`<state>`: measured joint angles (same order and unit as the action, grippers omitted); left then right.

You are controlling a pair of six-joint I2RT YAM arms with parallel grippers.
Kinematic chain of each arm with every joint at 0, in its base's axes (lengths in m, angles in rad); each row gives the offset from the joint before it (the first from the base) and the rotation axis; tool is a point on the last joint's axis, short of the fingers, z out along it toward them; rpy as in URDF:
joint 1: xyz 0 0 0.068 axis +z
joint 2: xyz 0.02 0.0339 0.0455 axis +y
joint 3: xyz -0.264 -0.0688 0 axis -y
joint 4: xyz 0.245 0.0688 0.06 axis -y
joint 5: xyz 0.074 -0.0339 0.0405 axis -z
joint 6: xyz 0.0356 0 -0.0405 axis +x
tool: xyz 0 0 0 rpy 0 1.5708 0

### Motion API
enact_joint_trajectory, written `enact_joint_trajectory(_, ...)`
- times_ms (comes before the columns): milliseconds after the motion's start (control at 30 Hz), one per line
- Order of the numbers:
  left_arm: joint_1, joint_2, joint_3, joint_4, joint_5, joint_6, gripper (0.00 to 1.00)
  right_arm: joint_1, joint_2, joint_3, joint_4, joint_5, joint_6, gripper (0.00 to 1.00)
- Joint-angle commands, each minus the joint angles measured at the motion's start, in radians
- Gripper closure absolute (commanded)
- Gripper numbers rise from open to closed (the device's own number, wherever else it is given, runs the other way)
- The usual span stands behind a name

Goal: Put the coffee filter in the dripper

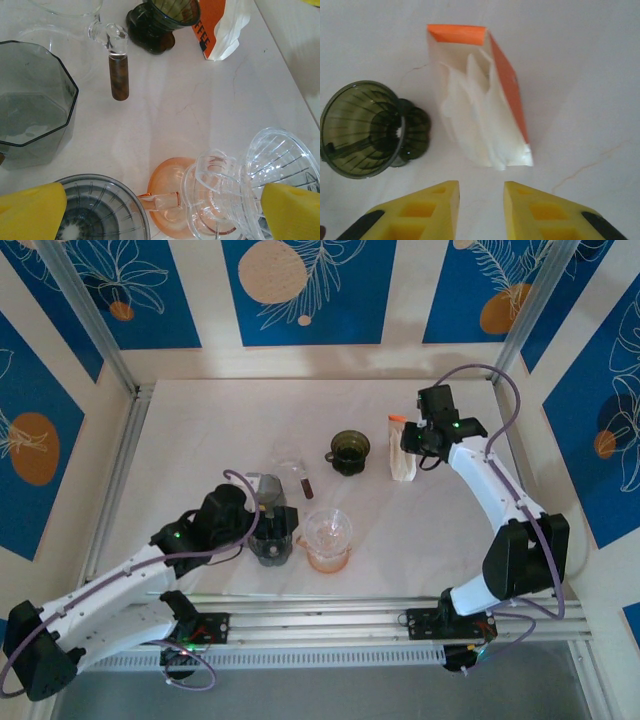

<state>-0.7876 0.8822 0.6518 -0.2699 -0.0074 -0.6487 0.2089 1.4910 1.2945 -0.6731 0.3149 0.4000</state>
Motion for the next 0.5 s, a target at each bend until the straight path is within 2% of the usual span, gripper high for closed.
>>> enact_joint_trajectory(0, 0.009, -0.019, 0.025, -0.02, -0.012, 0.006, 0.0, 0.017, 0.047, -0.007, 0.013, -0.014, 0.1, 0.73)
enact_joint_trajectory(167, 0.008, -0.024, 0.023, -0.028, -0.022, 0.008, 0.0, 0.029, 0.128, 0.044, 0.004, -0.019, 0.09, 0.8)
enact_joint_trajectory(467, 0.009, -0.023, 0.017, -0.025, -0.033, 0.007, 0.0, 0.036, 0.205, 0.096, -0.006, 0.018, 0.086, 0.83)
